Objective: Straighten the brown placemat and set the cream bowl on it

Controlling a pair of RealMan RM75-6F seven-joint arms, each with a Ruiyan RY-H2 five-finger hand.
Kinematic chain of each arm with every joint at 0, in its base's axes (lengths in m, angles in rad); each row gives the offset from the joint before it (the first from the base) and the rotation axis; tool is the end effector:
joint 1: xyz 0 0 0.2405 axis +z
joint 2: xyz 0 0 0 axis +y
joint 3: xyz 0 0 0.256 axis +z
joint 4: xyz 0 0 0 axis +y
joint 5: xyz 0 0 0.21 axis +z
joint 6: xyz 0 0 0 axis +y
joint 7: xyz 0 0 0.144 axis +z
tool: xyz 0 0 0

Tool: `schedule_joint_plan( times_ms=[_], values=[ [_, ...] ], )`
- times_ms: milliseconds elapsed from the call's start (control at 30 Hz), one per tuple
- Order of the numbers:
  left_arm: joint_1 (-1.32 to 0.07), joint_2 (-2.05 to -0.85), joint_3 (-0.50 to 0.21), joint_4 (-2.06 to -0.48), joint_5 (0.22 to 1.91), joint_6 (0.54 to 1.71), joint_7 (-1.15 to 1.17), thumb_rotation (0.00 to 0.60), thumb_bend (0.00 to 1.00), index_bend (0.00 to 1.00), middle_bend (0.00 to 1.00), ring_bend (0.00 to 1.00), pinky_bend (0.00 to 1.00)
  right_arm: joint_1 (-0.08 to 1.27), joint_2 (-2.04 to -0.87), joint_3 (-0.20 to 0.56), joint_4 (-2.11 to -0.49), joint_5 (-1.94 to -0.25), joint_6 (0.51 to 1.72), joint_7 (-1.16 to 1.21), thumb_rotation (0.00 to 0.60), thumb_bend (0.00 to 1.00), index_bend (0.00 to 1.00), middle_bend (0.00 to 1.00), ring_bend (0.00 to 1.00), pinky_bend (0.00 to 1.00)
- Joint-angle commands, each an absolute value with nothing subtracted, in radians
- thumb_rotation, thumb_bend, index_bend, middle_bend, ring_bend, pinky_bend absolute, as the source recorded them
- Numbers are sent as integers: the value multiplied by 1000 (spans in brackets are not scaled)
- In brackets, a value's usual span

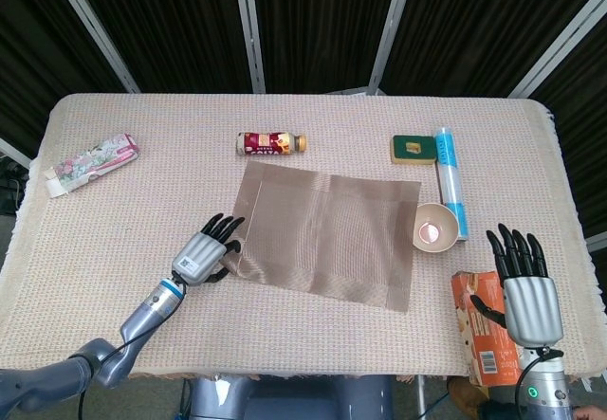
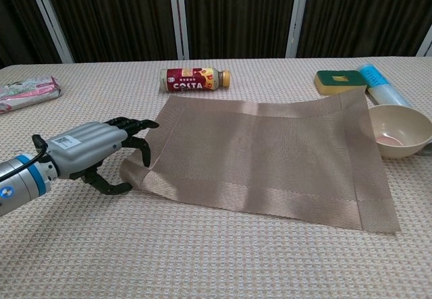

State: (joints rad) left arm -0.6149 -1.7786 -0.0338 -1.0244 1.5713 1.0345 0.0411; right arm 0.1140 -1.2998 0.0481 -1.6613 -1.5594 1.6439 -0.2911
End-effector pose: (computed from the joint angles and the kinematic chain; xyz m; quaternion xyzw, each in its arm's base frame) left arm -0.2061 0.3071 -0.0756 -0.7961 -0.3048 -0.3686 0.3707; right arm -0.2629 -0.1841 0.1200 0.5869 -0.3091 0.4309 0.6118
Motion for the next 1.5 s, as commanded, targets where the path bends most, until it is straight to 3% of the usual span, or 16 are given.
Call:
schedule_joint_plan(
  times_ms=[33,233,467,833,1233,1500],
  values=[
    [-619,-1783,-36,-1026,1566,1030,44,600,403,423,0,0,0,112,-1298,49,-1664,-1563,1644,-289,600,0,0,0,0,0],
    [-628,-1789,-45,-1032,1555,1029,53,600,464,496,0,0,0,107,-1293,54,-1668,-1566,1643,-281,600,0,0,0,0,0],
    [-632,-1790,-49,-1044,1548,1030,55,600,551,676,0,0,0,103,-1290,57,-1671,-1574,1646,-276,600,0,0,0,0,0],
    [-617,-1751,-22,-1100,1575,1077,51,600,576,776,0,0,0,97,-1286,58,-1677,-1588,1646,-270,600,0,0,0,0,0],
    [-553,-1549,144,-1302,1745,1208,45,600,572,811,0,0,0,83,-1283,56,-1694,-1612,1659,-277,600,0,0,0,0,0],
    [-538,-1507,224,-1358,1835,1232,44,600,571,819,0,0,0,74,-1288,59,-1699,-1629,1669,-292,600,0,0,0,0,0]
  ],
)
